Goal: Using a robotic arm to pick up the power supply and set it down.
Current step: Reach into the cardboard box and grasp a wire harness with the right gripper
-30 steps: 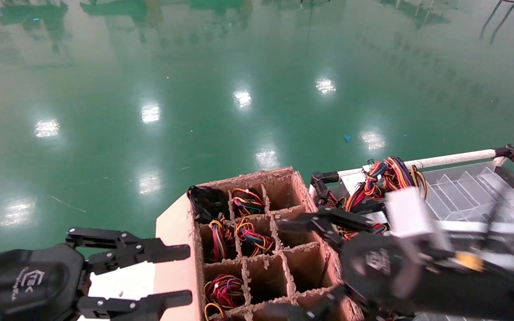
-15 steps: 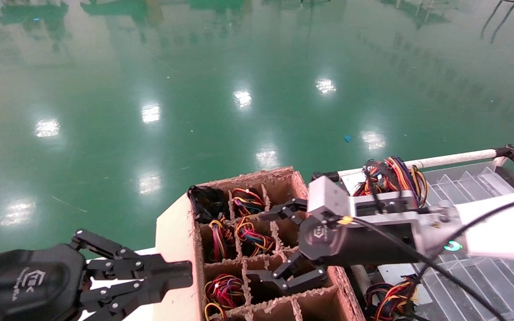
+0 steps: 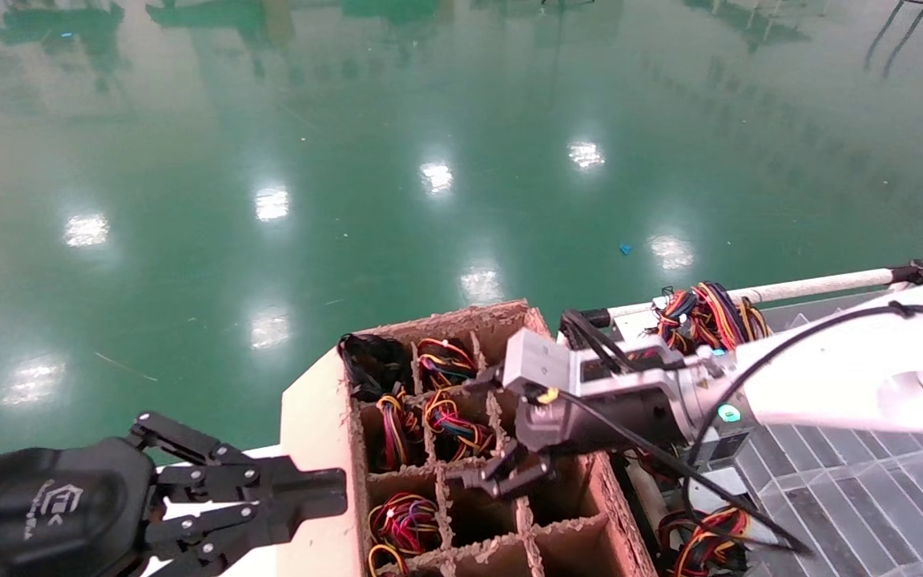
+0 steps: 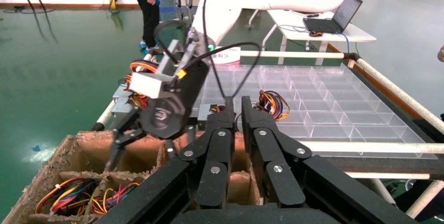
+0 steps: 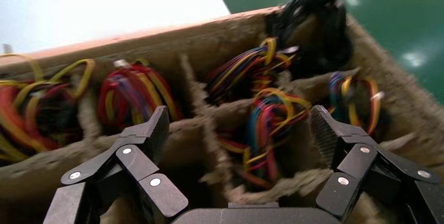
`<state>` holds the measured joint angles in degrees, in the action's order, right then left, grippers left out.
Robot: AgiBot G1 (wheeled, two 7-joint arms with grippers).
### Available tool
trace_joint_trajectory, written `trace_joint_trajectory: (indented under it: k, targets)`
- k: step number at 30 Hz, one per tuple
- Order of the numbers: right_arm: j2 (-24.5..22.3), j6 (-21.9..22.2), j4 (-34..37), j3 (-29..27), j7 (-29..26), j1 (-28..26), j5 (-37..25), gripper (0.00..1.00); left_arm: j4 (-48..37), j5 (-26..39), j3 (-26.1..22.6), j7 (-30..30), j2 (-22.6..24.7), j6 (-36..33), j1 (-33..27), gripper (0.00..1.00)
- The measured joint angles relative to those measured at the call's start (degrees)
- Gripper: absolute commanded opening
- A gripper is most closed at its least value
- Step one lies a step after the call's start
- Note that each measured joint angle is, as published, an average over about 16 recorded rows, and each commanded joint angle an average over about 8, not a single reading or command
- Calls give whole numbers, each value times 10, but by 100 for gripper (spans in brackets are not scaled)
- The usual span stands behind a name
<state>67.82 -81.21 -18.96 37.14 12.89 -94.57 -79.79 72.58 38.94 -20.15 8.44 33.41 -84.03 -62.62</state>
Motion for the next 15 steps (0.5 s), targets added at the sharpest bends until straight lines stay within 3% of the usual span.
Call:
trace_joint_trajectory:
  k: [15]
  targets:
    - [50,35,107,11,63,-30,-20,0,0,0,0,0,0,0,0,100]
